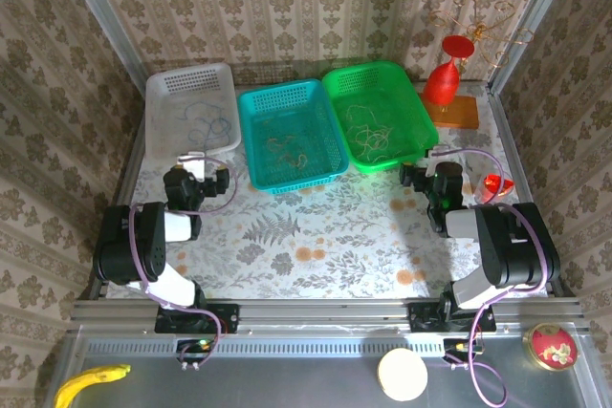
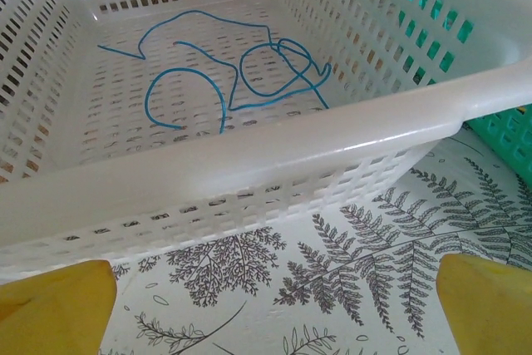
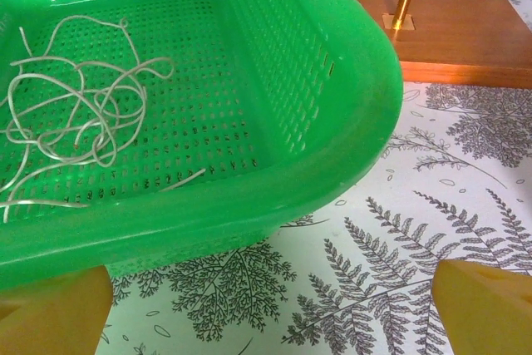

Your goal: Untangle the cables

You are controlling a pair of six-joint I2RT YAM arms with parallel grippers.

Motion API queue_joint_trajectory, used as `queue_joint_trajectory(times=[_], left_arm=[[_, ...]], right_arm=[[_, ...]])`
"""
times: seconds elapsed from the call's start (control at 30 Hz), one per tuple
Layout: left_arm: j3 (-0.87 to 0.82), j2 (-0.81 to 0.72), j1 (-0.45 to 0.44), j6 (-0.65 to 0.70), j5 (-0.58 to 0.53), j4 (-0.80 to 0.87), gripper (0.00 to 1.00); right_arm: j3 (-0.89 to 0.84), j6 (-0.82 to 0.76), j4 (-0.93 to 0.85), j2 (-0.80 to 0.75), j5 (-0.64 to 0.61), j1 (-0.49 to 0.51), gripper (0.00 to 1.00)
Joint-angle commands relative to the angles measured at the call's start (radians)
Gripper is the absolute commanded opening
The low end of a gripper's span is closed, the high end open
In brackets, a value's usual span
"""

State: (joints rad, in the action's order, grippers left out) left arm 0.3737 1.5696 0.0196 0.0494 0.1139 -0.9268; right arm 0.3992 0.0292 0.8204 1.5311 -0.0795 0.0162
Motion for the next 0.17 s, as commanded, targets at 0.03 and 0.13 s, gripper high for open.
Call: queue_joint_trajectory(times=[0.03,0.13], left_arm=[[0.018,-0.011,0.003,0.02,0.023,0.0,1.0],[-0.007,-0.014,0.001,0.032,0.046,-0.039,1.0]], right_arm=[[0.02,0.005,0.013,-0.001,0.017,-0.002,1.0],[-0.011,-0.008,0.061,-0.013,-0.002,0.013,1.0]])
